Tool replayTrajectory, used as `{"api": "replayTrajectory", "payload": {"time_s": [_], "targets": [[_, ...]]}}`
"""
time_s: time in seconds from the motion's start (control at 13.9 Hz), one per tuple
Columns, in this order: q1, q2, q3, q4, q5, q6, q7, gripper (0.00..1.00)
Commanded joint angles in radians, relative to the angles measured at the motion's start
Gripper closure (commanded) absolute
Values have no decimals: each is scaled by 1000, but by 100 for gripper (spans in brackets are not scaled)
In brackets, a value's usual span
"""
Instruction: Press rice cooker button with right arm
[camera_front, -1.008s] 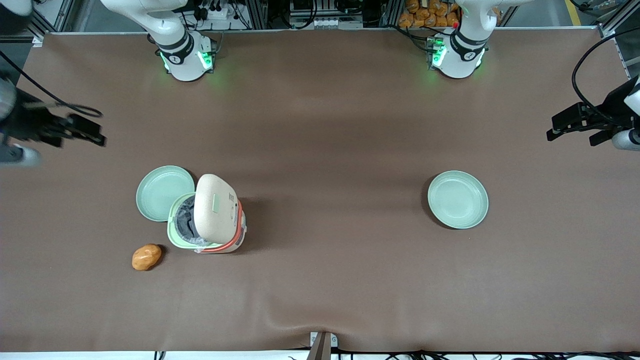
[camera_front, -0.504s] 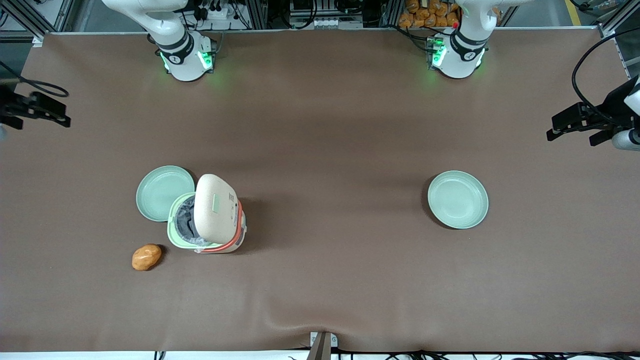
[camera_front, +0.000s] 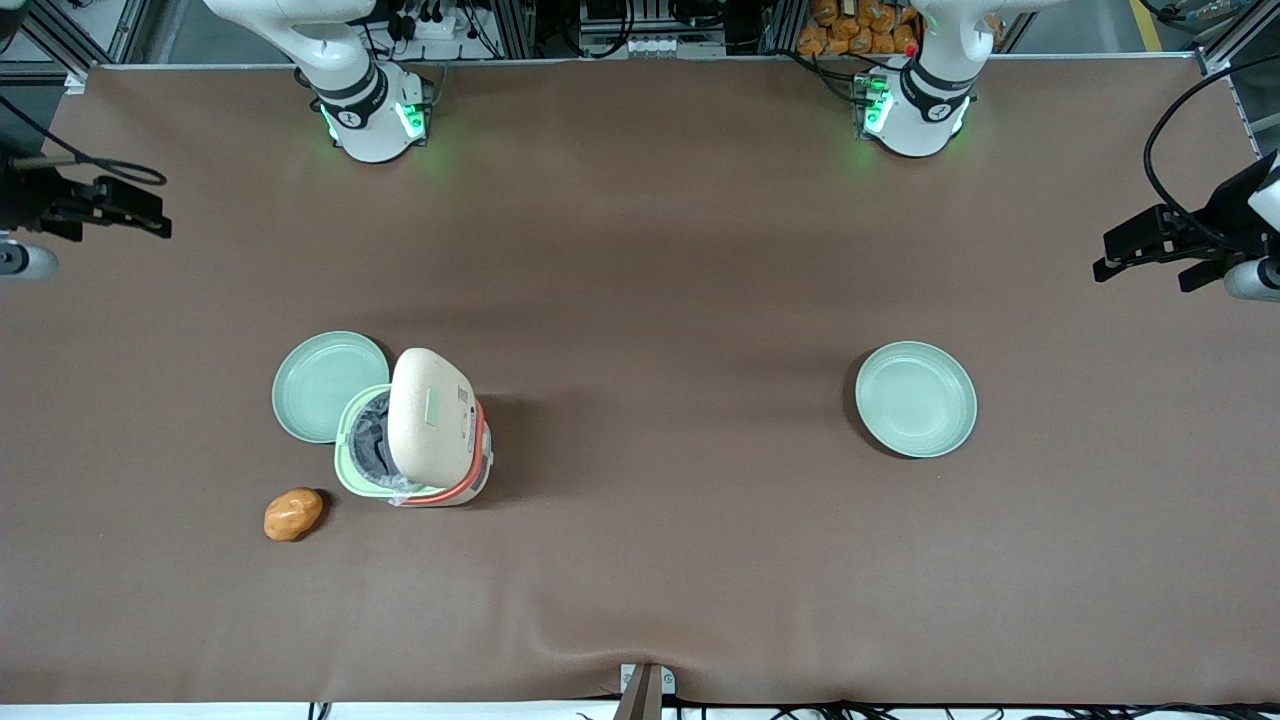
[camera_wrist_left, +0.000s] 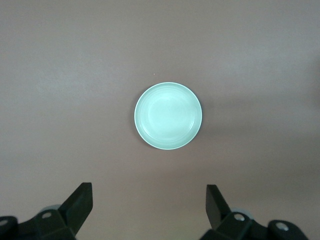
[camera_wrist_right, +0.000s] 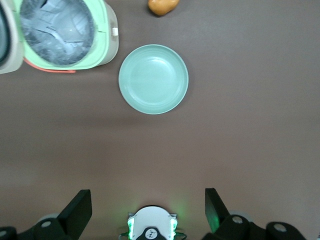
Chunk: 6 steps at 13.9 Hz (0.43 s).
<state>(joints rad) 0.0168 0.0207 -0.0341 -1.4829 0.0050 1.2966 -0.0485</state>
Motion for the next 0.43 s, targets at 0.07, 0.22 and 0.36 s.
{"api": "replayTrajectory", "payload": {"time_s": [0.07, 0.22, 0.36], "targets": [[-6, -35, 5, -14, 36, -13, 24, 0], [-6, -38, 3, -14, 35, -13, 24, 0], [-6, -38, 0, -14, 35, -13, 24, 0]]}}
